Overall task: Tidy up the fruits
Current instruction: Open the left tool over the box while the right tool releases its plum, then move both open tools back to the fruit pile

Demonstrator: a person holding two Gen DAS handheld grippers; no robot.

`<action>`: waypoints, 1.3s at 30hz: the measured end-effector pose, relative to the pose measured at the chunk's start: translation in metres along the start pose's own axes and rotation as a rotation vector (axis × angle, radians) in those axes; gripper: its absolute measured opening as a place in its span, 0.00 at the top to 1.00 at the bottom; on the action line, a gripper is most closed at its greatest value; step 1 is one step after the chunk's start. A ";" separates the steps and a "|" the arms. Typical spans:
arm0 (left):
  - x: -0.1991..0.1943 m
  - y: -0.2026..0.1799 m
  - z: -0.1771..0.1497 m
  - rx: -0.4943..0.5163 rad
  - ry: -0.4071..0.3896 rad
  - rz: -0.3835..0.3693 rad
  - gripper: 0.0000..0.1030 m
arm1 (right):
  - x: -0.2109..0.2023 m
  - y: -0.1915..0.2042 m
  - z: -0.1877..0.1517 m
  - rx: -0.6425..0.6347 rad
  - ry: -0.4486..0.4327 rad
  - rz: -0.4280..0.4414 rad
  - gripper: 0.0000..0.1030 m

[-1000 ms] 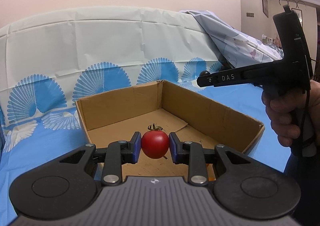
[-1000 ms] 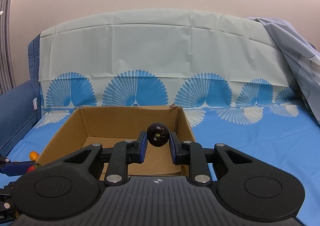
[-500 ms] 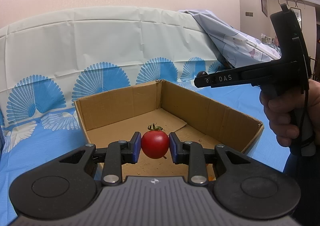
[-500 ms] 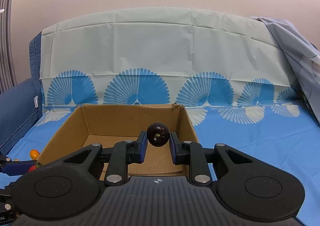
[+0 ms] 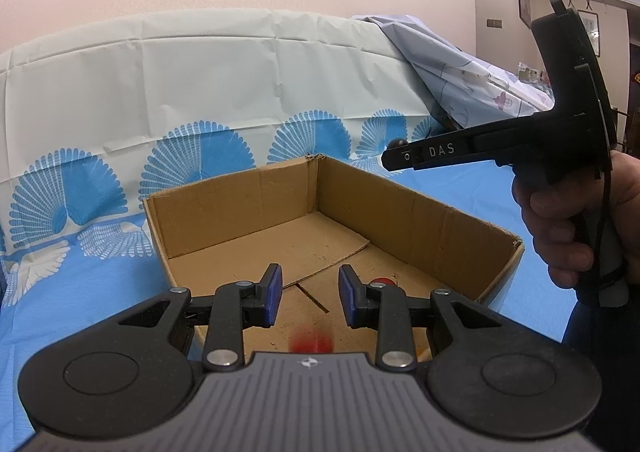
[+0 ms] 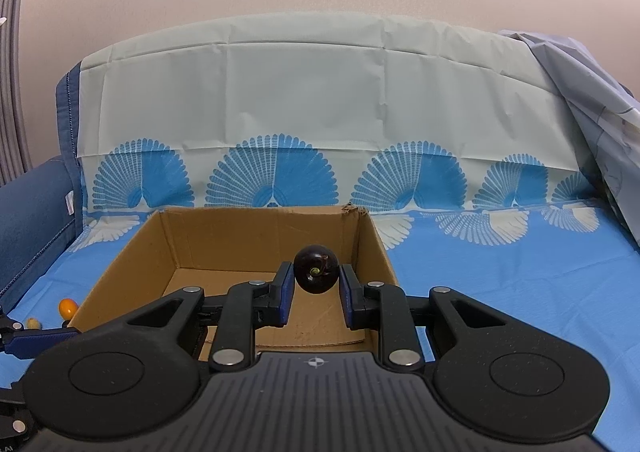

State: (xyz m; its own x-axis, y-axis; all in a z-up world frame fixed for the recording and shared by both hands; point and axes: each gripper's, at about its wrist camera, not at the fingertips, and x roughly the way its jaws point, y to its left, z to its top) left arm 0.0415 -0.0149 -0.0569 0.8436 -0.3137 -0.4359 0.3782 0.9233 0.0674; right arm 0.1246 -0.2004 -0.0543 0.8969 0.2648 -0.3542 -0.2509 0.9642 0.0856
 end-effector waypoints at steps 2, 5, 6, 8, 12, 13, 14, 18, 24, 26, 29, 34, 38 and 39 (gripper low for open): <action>0.000 0.000 0.000 -0.001 0.001 0.001 0.65 | 0.000 0.000 0.000 0.001 -0.002 -0.006 0.61; 0.000 0.000 0.000 0.000 0.000 0.001 0.60 | 0.000 0.000 0.000 0.008 -0.004 -0.009 0.59; 0.000 0.000 0.000 0.001 0.000 0.000 0.59 | 0.000 0.000 0.000 0.010 -0.003 -0.010 0.58; 0.000 0.000 0.000 0.002 0.002 0.001 0.59 | 0.000 0.001 0.000 0.010 -0.001 -0.013 0.56; 0.001 0.001 0.000 0.001 0.004 0.006 0.59 | 0.000 0.001 0.000 0.010 -0.001 -0.014 0.56; 0.001 0.001 0.000 0.001 0.003 0.006 0.59 | 0.000 0.002 0.000 0.010 -0.001 -0.014 0.56; 0.001 0.001 -0.001 0.002 0.003 0.007 0.59 | 0.000 0.001 0.000 0.011 -0.001 -0.014 0.56; 0.000 0.001 -0.001 0.004 0.002 0.009 0.59 | 0.000 0.001 0.000 0.010 -0.001 -0.014 0.55; -0.002 0.000 -0.001 0.011 -0.005 0.020 0.59 | 0.001 0.002 0.000 0.010 -0.003 -0.018 0.55; -0.003 0.000 -0.001 0.014 -0.011 0.028 0.59 | 0.000 0.002 0.000 0.010 -0.005 -0.020 0.55; -0.005 0.001 -0.002 0.021 -0.022 0.041 0.59 | 0.000 0.002 0.000 0.011 -0.007 -0.025 0.55; -0.010 0.002 -0.005 0.051 -0.067 0.085 0.36 | -0.004 0.001 -0.001 0.017 -0.015 -0.030 0.55; -0.014 0.008 -0.007 0.052 -0.074 0.114 0.35 | -0.007 0.001 0.000 0.027 -0.021 -0.038 0.55; -0.016 0.009 -0.007 0.050 -0.076 0.118 0.35 | -0.008 0.001 -0.001 0.031 -0.022 -0.039 0.55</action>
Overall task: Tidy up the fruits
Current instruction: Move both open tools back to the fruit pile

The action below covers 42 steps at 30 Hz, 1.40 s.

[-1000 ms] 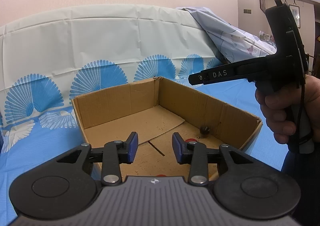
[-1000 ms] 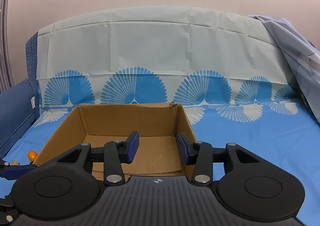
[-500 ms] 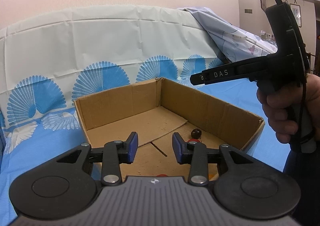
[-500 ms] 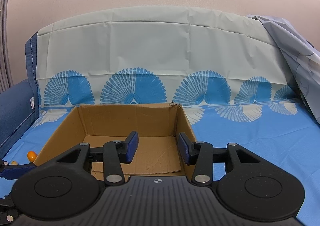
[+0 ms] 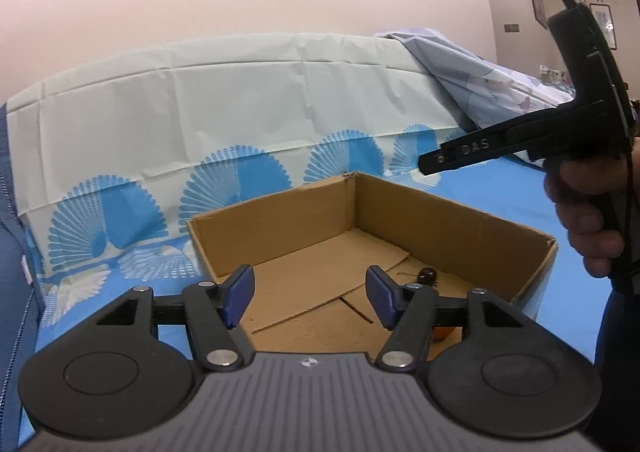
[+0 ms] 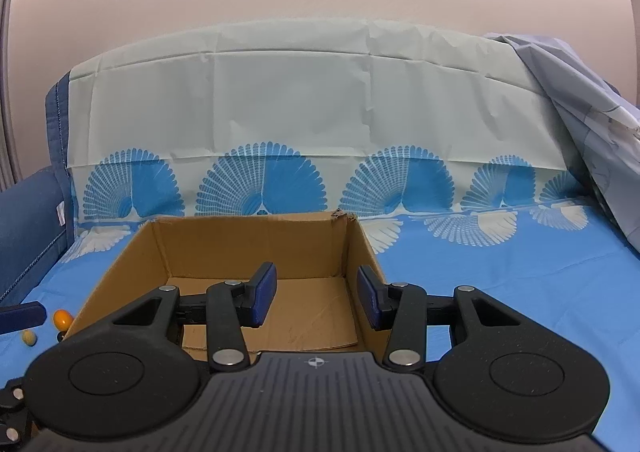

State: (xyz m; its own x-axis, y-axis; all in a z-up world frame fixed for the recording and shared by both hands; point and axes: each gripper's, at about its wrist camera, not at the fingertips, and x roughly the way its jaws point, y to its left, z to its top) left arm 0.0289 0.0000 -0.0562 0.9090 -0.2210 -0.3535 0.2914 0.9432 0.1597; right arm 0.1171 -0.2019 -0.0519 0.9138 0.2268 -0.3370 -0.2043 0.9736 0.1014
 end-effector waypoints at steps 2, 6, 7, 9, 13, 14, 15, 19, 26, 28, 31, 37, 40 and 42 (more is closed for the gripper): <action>-0.003 0.003 0.000 0.000 -0.003 0.016 0.32 | -0.002 0.000 0.001 0.005 -0.005 -0.004 0.55; -0.015 0.013 0.005 -0.017 -0.025 0.022 0.22 | -0.007 -0.001 0.001 0.019 -0.013 -0.001 0.50; -0.017 0.018 0.008 -0.030 -0.023 0.015 0.22 | -0.008 -0.001 0.002 0.023 -0.017 0.001 0.50; -0.020 0.030 0.014 -0.051 -0.009 0.013 0.22 | -0.011 -0.001 0.002 0.032 -0.027 0.009 0.49; -0.032 0.069 0.026 -0.076 -0.001 0.048 0.24 | -0.017 0.000 0.003 0.053 -0.049 0.027 0.49; -0.036 0.080 0.028 -0.081 0.001 0.060 0.27 | -0.017 0.001 0.004 0.058 -0.052 0.031 0.49; -0.038 0.091 0.029 -0.087 0.004 0.068 0.34 | -0.017 0.002 0.004 0.062 -0.053 0.034 0.49; -0.041 0.132 0.024 -0.128 0.034 0.138 0.71 | -0.015 0.011 0.004 0.071 -0.055 0.053 0.49; -0.032 0.171 0.011 -0.315 0.091 0.189 0.81 | -0.012 0.045 0.006 0.068 -0.069 0.144 0.67; -0.027 0.180 0.008 -0.362 0.107 0.203 0.81 | -0.012 0.060 0.006 0.058 -0.079 0.185 0.70; -0.019 0.193 0.005 -0.441 0.119 0.218 0.81 | -0.014 0.083 0.005 0.045 -0.078 0.252 0.71; -0.012 0.213 -0.002 -0.541 0.119 0.251 0.81 | -0.014 0.146 -0.007 -0.050 -0.030 0.426 0.71; -0.008 0.221 -0.005 -0.582 0.122 0.263 0.81 | -0.010 0.177 -0.017 -0.114 0.006 0.513 0.71; -0.005 0.225 -0.008 -0.605 0.128 0.270 0.81 | -0.003 0.197 -0.023 -0.132 0.039 0.553 0.71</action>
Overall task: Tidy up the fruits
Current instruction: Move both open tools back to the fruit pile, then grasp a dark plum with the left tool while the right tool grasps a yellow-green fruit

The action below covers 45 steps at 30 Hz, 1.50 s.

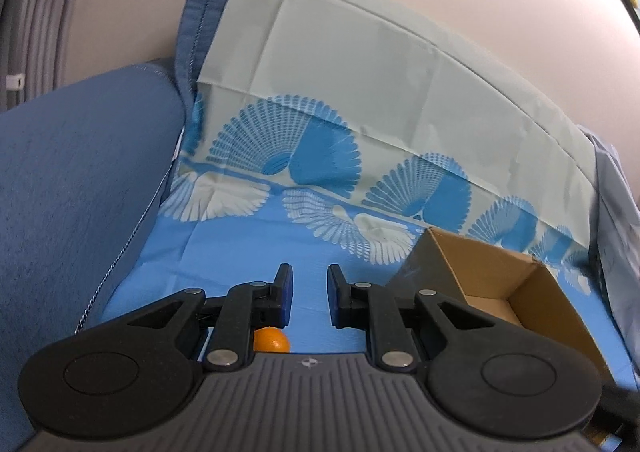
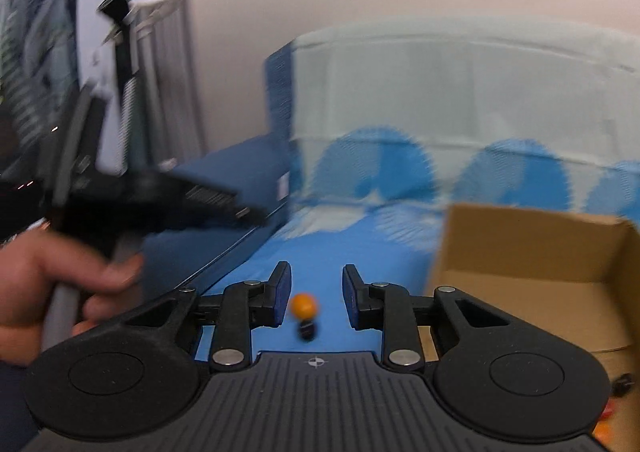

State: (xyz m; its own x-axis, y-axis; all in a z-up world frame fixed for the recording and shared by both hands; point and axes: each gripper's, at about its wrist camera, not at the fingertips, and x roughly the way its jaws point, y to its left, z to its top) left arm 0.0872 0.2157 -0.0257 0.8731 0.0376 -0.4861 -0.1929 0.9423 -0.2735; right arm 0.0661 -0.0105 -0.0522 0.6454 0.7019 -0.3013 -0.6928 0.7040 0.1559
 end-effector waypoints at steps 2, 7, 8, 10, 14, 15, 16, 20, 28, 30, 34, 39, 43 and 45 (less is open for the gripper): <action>0.004 0.003 0.001 -0.018 0.005 0.011 0.81 | 0.014 0.009 -0.004 0.002 0.033 0.025 0.71; 0.009 0.017 0.003 -0.072 0.013 0.046 0.80 | 0.042 0.029 -0.015 -0.057 0.111 0.035 0.71; 0.010 0.019 0.003 -0.083 0.015 0.051 0.80 | 0.046 0.032 -0.017 -0.068 0.126 0.033 0.70; 0.011 0.024 0.004 -0.100 0.018 0.061 0.80 | 0.057 0.034 -0.019 -0.077 0.168 0.026 0.70; 0.014 0.027 0.004 -0.121 0.036 0.080 0.80 | 0.075 0.039 -0.028 -0.100 0.232 -0.031 0.64; 0.015 0.028 0.004 -0.122 0.038 0.084 0.79 | 0.078 0.040 -0.032 -0.106 0.248 -0.045 0.64; 0.016 0.028 0.004 -0.123 0.041 0.088 0.79 | 0.084 0.039 -0.036 -0.104 0.266 -0.051 0.64; 0.020 0.027 0.003 -0.115 0.055 0.098 0.79 | 0.107 0.039 -0.049 -0.083 0.341 -0.076 0.62; 0.038 0.028 -0.001 -0.109 0.131 0.079 0.79 | 0.138 0.037 -0.068 -0.018 0.468 -0.127 0.75; 0.052 0.027 -0.007 -0.117 0.214 0.032 0.79 | 0.140 0.037 -0.070 -0.019 0.476 -0.125 0.74; 0.088 0.018 -0.025 -0.083 0.394 0.014 0.79 | 0.137 0.036 -0.067 -0.002 0.468 -0.148 0.75; 0.109 0.004 -0.038 0.040 0.452 0.067 0.78 | 0.138 0.030 -0.064 0.029 0.495 -0.161 0.74; 0.117 0.008 -0.041 0.047 0.469 0.088 0.75 | 0.141 0.028 -0.065 0.033 0.522 -0.161 0.74; 0.121 0.010 -0.041 0.044 0.474 0.082 0.71 | 0.142 0.028 -0.064 0.038 0.525 -0.160 0.74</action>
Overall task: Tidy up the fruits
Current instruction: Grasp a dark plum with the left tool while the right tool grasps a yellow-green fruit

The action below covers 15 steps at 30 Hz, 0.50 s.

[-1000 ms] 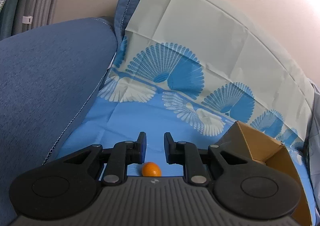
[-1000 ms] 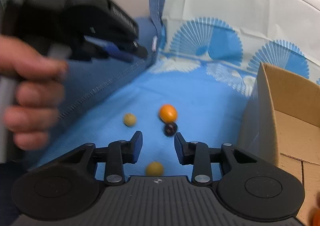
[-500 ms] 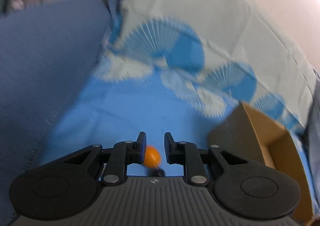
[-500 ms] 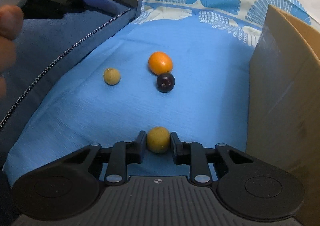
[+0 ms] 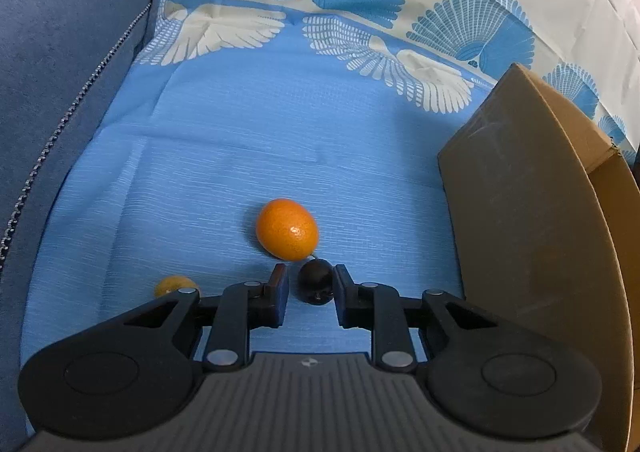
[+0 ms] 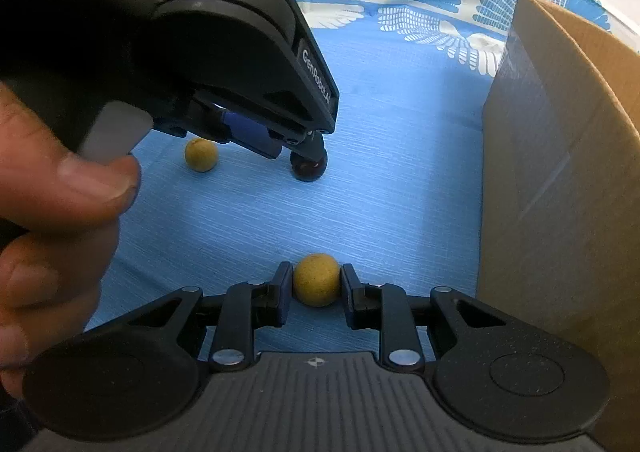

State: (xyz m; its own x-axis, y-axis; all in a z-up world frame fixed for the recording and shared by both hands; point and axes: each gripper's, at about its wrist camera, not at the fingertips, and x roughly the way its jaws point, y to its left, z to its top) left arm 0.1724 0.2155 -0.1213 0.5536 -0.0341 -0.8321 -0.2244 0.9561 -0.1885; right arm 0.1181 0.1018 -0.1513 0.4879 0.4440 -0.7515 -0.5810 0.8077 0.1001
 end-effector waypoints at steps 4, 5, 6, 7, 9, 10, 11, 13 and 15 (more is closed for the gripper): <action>0.009 -0.011 0.000 0.049 0.000 0.000 0.68 | -0.001 0.000 0.000 0.008 0.003 0.003 0.74; 0.010 -0.014 0.000 0.068 -0.001 0.004 0.67 | -0.001 -0.001 0.001 0.011 0.004 0.004 0.74; 0.011 -0.017 0.000 0.079 0.000 0.007 0.67 | -0.001 -0.002 0.001 0.018 0.005 0.007 0.74; 0.012 -0.018 -0.001 0.085 0.003 0.004 0.67 | 0.001 -0.005 0.002 0.025 0.006 0.011 0.74; 0.013 -0.020 -0.002 0.097 0.009 -0.008 0.75 | 0.002 -0.007 0.004 0.026 0.005 0.014 0.74; 0.011 -0.021 -0.003 0.107 0.004 -0.005 0.75 | 0.002 -0.007 0.004 0.023 0.004 0.014 0.74; 0.010 -0.022 -0.004 0.116 -0.001 0.010 0.76 | 0.002 -0.006 0.004 0.021 0.002 0.013 0.74; 0.006 -0.018 -0.005 0.108 0.006 0.021 0.76 | 0.000 -0.006 0.003 0.026 -0.003 0.014 0.74; 0.000 -0.014 -0.007 0.086 0.005 0.026 0.76 | -0.002 -0.008 0.003 0.036 -0.011 0.020 0.74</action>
State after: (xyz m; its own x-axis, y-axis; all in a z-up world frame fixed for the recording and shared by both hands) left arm 0.1696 0.2005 -0.1219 0.5443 -0.0099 -0.8389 -0.1687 0.9782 -0.1210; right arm 0.1236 0.0953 -0.1485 0.4838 0.4647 -0.7416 -0.5671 0.8119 0.1388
